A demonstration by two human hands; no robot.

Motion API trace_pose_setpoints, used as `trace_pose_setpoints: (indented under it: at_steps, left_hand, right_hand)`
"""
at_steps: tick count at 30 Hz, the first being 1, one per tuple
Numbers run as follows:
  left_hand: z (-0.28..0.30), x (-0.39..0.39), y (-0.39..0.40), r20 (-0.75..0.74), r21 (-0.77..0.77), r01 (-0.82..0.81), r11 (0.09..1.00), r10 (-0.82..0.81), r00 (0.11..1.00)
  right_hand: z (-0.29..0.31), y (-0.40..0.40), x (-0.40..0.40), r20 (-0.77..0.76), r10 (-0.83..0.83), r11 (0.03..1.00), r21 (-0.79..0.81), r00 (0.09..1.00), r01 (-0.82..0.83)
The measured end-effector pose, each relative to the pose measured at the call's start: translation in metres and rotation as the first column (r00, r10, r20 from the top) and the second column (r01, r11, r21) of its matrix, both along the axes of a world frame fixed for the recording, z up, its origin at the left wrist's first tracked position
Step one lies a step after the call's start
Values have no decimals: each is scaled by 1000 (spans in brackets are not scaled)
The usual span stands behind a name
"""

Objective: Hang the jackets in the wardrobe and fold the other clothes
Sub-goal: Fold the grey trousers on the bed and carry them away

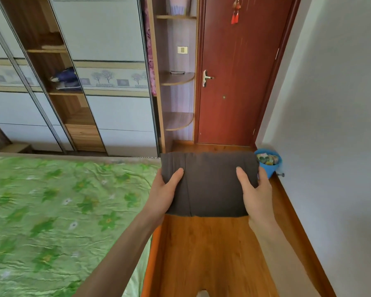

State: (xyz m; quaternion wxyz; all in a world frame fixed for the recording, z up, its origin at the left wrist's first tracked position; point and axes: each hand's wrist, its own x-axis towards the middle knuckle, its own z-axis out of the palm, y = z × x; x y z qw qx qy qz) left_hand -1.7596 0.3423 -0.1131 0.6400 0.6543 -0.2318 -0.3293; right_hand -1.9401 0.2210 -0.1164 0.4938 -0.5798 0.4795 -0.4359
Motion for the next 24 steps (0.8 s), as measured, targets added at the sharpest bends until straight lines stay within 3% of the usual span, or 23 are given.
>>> trace_pose_setpoints:
  at_steps: [4,11,24]
  left_hand:
    - [11,41,-69,-4,-3,29,1000,-29,1000]
    - [31,124,-185,-30,-33,-116,993,115,993]
    - [13,296,-322,-26,-38,-246,969,245,969]
  right_hand:
    - [7,-77,46,9,8,1000,5,1000,-8]
    - [28,-208,146,28,105,994,-29,994,-104]
    - [19,-355,331,18,211,977,-22,977,-211]
